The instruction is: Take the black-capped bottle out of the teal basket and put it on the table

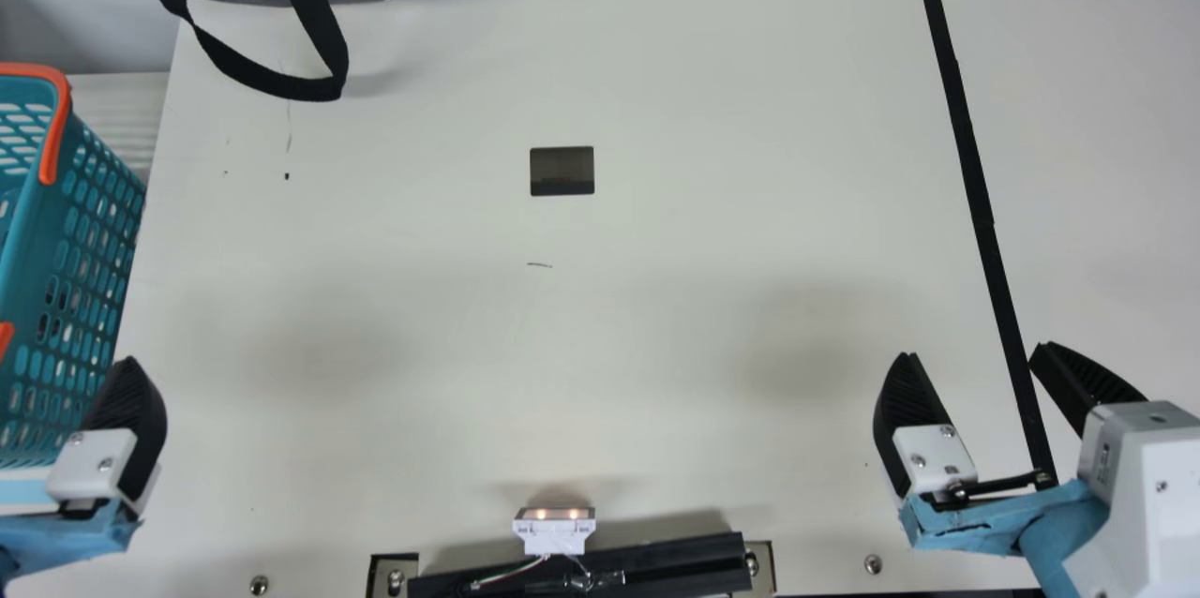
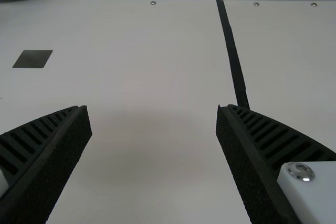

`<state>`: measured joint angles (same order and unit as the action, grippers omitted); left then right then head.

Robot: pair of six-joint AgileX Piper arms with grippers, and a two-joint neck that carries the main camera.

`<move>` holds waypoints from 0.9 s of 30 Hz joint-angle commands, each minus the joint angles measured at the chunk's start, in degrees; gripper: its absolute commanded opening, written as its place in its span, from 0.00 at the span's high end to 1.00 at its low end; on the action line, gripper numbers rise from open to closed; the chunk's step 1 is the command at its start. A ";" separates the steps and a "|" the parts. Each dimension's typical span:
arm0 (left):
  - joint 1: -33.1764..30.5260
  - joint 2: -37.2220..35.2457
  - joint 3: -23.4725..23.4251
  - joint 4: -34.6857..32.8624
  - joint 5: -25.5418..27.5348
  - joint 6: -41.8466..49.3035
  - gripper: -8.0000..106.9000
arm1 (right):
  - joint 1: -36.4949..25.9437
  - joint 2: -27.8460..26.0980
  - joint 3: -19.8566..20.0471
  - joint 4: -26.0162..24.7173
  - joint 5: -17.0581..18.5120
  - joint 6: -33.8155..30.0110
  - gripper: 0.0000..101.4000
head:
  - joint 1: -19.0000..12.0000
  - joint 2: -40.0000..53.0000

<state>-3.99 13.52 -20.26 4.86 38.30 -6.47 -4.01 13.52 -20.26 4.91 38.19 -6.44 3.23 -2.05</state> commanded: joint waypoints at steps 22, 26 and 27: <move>1.31 3.51 -1.00 1.19 -1.89 -1.34 0.00 | 0.00 0.00 0.00 -0.06 0.00 0.00 0.10 | -0.51 0.47; 2.00 4.93 -1.41 2.03 -2.67 -2.44 0.00 | 0.00 0.00 0.00 -0.06 0.06 0.00 0.10 | -0.51 0.47; 2.24 5.35 -1.57 2.18 -2.90 -2.68 0.00 | 0.00 0.00 0.00 -0.06 0.06 0.00 0.10 | -0.51 0.47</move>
<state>-1.94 18.53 -21.67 6.86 35.58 -8.88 -4.01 13.52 -20.26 4.85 38.25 -6.44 2.93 -1.76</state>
